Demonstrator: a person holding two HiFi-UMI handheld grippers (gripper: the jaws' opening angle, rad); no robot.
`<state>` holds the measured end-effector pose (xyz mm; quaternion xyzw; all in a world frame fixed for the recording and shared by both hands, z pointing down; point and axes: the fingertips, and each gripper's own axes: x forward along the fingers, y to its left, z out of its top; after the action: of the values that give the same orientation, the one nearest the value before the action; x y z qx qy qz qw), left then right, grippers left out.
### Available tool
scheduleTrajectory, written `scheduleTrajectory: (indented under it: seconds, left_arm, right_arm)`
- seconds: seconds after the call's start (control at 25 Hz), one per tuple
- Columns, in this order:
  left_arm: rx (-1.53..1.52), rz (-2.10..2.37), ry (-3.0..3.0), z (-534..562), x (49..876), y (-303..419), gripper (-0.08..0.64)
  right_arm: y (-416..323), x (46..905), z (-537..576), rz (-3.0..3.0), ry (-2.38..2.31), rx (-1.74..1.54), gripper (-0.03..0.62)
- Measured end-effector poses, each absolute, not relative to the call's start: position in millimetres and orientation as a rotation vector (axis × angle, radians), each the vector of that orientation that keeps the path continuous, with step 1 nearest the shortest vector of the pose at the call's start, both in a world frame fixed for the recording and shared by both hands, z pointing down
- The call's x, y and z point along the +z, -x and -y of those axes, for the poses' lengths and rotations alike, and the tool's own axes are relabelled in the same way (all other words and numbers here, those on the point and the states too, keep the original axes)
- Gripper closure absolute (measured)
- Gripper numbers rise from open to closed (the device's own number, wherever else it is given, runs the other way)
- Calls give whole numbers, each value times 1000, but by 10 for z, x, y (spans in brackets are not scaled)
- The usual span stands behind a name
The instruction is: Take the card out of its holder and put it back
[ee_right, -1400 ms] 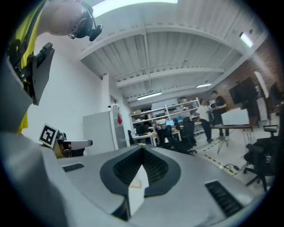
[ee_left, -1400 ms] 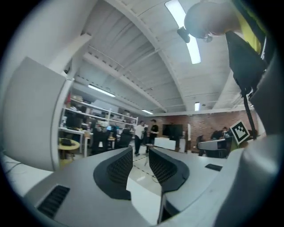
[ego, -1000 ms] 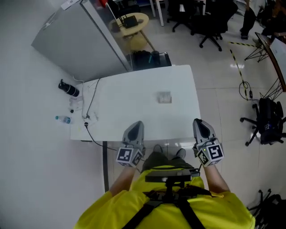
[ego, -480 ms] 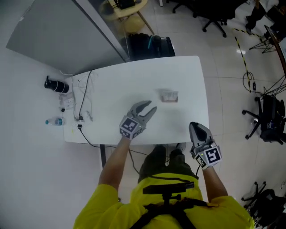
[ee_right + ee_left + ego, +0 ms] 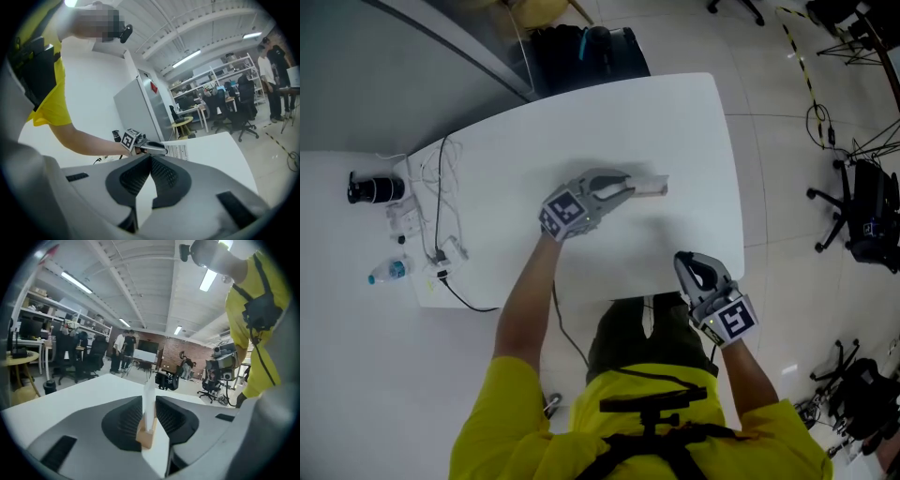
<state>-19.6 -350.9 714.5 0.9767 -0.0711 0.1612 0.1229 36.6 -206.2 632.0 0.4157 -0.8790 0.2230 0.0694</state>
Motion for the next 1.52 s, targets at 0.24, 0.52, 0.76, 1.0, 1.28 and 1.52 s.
scheduleTrajectory:
  seconds: [0.24,0.52,0.76,1.0,1.28,1.52]
  left_arm:
    - [422,105,-2897,3502,7057,56,538]
    - [297,158,-2940,3570,6638,95,543]
    - [207,244,-2987,3636,5659,189,543]
    - [196,292,-3061,3443,4587,214,543]
    - [192,339,-3126,3198,3975,300,543]
    - [204,357,-3163,3135,3803,305,543]
  right_arm:
    - [-382,6394,2065,2621,-1248,695,586]
    - [-454,6287,2070,2633,-1262,660,586]
    - [-511,5890,2063,2654,-1292,626,586]
    - [-477,5331,2003,2708,-1298,510,586]
    - [-464,4860,1936,2776,-1310,389,586]
    - [-520,4792,1875,2786,-1336,356,586]
